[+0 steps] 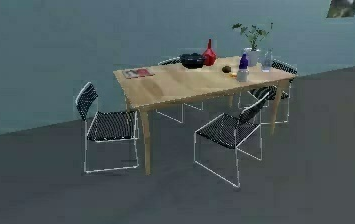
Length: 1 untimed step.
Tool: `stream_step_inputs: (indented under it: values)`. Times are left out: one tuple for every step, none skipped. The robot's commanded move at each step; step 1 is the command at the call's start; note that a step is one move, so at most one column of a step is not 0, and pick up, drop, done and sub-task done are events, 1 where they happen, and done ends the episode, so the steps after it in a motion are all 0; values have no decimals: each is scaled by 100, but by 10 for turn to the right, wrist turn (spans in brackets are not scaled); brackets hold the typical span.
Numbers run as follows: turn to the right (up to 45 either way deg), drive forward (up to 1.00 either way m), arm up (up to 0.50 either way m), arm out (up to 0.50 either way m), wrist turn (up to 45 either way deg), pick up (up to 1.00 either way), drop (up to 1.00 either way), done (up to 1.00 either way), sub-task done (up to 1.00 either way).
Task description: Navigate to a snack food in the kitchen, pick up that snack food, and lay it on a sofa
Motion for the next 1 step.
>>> stream_step_inputs:
  values:
    - [-180, 0, 0, 0, 0, 0, 0, 0, 0]
